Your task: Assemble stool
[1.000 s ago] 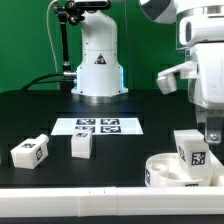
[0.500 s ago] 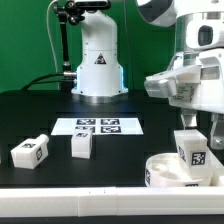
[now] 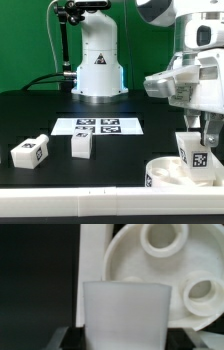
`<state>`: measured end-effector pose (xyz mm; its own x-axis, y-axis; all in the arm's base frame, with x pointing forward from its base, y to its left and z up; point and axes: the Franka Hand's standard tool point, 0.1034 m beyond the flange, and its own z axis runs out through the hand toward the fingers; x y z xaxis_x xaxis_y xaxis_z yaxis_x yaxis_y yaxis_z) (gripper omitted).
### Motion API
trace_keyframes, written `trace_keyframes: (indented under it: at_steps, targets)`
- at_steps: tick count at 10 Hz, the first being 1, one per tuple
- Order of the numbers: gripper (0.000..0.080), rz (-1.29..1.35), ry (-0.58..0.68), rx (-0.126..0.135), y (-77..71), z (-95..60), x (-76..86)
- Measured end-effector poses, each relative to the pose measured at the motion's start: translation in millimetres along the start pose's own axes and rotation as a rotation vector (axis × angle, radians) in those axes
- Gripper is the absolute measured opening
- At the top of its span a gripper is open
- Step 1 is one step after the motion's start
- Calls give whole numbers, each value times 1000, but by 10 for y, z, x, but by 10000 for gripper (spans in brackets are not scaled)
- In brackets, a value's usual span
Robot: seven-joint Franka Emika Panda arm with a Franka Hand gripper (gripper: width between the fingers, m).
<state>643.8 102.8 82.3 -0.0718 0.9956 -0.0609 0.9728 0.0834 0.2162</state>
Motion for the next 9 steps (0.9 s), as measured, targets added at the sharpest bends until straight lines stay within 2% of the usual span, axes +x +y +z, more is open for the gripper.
trace_keyframes:
  at_steps: [3,6,9]
  targets:
    - [353,52,1,1,-1,0,0]
    - [353,233,1,1,-3,1,0]
    - [353,606,6,3,-21,8,36]
